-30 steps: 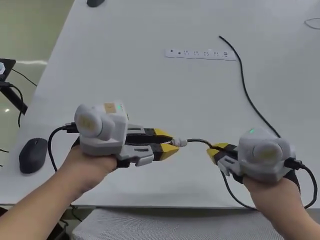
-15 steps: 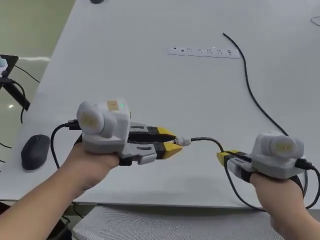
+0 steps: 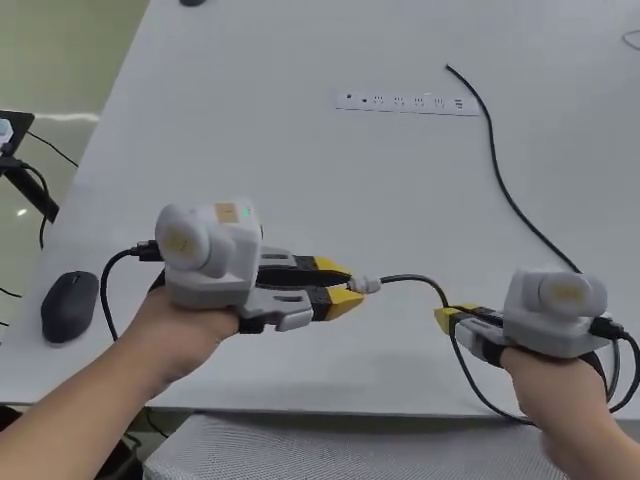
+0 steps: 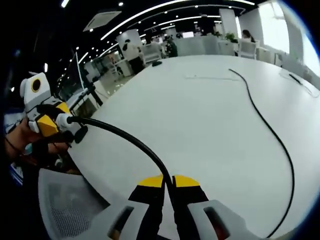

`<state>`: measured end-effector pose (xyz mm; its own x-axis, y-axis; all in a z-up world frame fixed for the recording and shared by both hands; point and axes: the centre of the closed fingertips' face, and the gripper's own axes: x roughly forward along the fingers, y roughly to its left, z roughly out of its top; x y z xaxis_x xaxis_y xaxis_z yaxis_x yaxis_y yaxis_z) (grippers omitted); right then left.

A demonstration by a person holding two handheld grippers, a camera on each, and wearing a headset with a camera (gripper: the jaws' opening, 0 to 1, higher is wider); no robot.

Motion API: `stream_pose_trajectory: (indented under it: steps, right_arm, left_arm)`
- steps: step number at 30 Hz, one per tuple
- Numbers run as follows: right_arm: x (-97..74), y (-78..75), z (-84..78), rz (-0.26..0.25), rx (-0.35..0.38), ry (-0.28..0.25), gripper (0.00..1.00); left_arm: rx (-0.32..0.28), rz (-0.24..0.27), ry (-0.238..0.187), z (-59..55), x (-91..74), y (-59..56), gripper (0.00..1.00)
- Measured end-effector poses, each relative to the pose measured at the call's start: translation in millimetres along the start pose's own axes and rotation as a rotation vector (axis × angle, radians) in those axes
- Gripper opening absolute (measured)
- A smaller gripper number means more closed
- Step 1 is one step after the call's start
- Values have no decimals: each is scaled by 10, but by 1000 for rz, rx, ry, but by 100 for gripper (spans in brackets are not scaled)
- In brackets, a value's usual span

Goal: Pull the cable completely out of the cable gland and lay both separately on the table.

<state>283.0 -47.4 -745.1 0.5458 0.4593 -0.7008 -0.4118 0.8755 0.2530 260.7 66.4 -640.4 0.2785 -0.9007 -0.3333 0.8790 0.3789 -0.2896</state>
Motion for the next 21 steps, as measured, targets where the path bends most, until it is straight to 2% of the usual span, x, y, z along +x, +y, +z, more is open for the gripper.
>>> stream_pose_trajectory:
  steps: [4,8,11,14,17,20,21]
  right_arm:
    - [-39,40,65,16,-13,-23,2]
    - [-76,110,129,20,-113,-29,3]
    - [-84,222,157,58,-161,-30,10]
    - [-143,330,269,63,-287,-45,15]
    - [-213,524,423,93,-364,-78,19]
    - [-259,713,530,121,-470,-96,19]
    - [-273,838,563,138,-553,-100,18]
  left_arm:
    - [-7,1,-3,4,-7,23,15]
    - [-11,-1,1,5,-15,31,15]
    - [-12,-5,0,9,-19,24,15]
    - [-9,-9,0,9,-25,18,15]
    - [-21,-12,-4,16,-48,22,15]
    - [-23,-11,-6,17,-61,29,15]
    - [-30,-11,-4,13,-66,29,15]
